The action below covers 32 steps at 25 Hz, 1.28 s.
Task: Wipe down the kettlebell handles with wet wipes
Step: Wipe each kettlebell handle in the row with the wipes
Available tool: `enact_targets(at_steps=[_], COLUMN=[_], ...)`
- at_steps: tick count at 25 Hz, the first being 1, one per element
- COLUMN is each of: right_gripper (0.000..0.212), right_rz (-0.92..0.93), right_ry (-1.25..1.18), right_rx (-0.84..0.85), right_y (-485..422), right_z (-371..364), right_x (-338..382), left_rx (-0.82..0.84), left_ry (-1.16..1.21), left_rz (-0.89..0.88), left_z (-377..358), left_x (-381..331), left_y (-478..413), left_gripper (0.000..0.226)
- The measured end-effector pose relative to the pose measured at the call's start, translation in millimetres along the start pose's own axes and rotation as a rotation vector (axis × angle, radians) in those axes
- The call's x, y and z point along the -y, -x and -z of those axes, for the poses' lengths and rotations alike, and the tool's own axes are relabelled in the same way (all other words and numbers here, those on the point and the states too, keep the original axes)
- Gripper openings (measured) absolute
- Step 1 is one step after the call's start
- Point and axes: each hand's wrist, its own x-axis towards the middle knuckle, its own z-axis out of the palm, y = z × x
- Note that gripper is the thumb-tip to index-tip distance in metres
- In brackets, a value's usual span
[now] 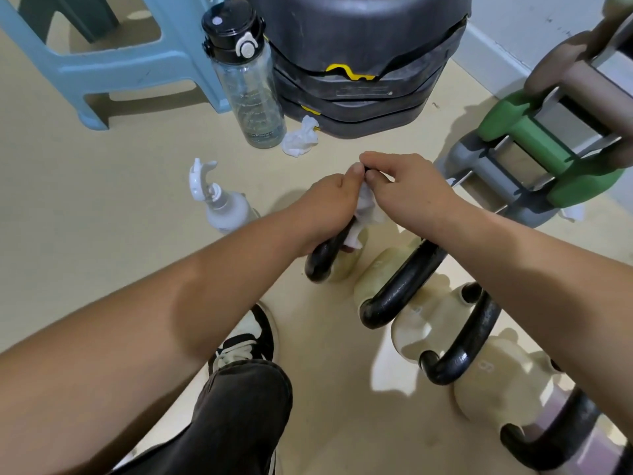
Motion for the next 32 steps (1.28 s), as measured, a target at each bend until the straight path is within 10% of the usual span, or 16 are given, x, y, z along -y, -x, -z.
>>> enact_targets(at_steps=[8, 16, 21, 24, 28, 32], right_gripper=[0.032, 0.028, 0.030, 0.030, 0.032, 0.029], right_rz=[-0.032, -0.306, -0.239, -0.240, -0.335, -0.411], right_ry=[-0.069, -0.476, -0.152, -0.007, -0.001, -0.124], right_rx=[0.026, 0.088, -0.061, -0.009, 0.076, 0.219], right_y=[-1.0, -16.4, -12.1, 1.4, 14.3, 29.9], right_z=[1.4, 12.3, 21.8, 33.7, 58.7, 69.5], right_x=[-2.2, -8.0, -16.7, -26.4, -47.8, -73.1], left_rx=[-0.200, -0.515, -0.192, -0.148, -0.124, 0.002], left_ry=[-0.319, -0.343, -0.738, -1.123, -0.849, -0.863], left_rz=[-0.406, -0.525, -0.420, -0.695, -0.612, -0.625], left_z=[-18.5, 27.3, -13.4, -24.3, -35.5, -76.0], left_x=[101.1, 16.7, 13.7, 44.2, 10.9, -15.4], left_y=[73.6, 34.1, 25.1, 54.1, 67.5, 58.2], left_gripper=[0.068, 0.042, 0.053, 0.050, 0.024, 0.049])
